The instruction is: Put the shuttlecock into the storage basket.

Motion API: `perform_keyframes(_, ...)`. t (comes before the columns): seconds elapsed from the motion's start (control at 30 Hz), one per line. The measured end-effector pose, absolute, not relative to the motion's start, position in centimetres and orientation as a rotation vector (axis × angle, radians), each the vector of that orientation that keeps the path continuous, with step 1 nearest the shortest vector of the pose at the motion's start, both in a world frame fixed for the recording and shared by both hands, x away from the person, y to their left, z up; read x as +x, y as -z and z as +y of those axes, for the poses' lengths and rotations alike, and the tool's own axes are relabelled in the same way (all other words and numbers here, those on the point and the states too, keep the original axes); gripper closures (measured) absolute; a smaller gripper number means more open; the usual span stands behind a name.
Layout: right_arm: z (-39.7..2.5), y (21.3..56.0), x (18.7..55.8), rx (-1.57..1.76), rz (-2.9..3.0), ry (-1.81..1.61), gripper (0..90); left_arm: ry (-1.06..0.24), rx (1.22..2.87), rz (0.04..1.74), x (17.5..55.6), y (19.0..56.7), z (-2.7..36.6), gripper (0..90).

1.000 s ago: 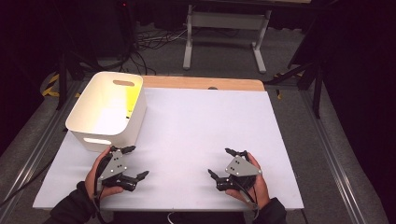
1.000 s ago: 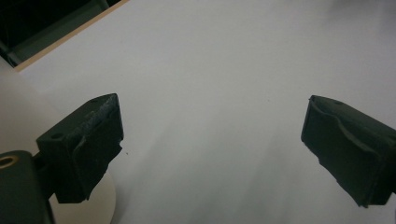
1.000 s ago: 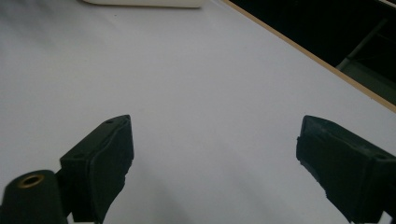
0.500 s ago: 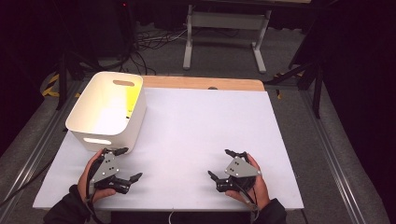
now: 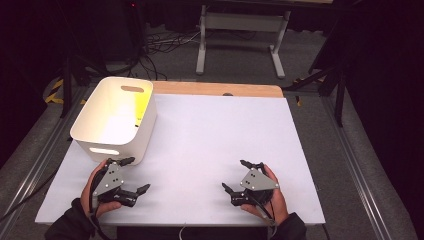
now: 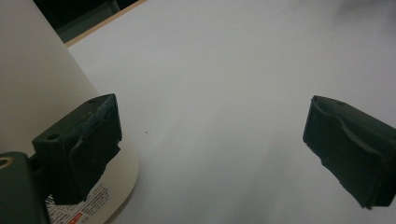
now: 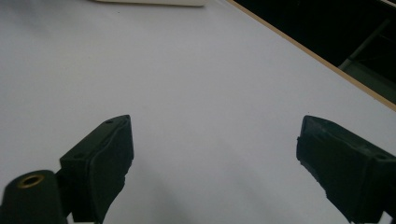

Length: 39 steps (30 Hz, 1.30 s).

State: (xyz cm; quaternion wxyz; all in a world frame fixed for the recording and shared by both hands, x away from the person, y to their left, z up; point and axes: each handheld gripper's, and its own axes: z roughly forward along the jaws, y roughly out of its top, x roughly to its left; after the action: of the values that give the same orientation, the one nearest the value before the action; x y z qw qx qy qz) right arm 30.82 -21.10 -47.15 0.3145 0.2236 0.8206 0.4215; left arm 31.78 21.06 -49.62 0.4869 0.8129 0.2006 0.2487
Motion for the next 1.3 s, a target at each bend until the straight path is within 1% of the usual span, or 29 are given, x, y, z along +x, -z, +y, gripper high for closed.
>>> perform_keyframes(1.3,-21.04,47.31,30.90,0.587,2.171,-1.109,11.8,-0.594,1.986,0.486,31.92,49.71,20.83,5.0)
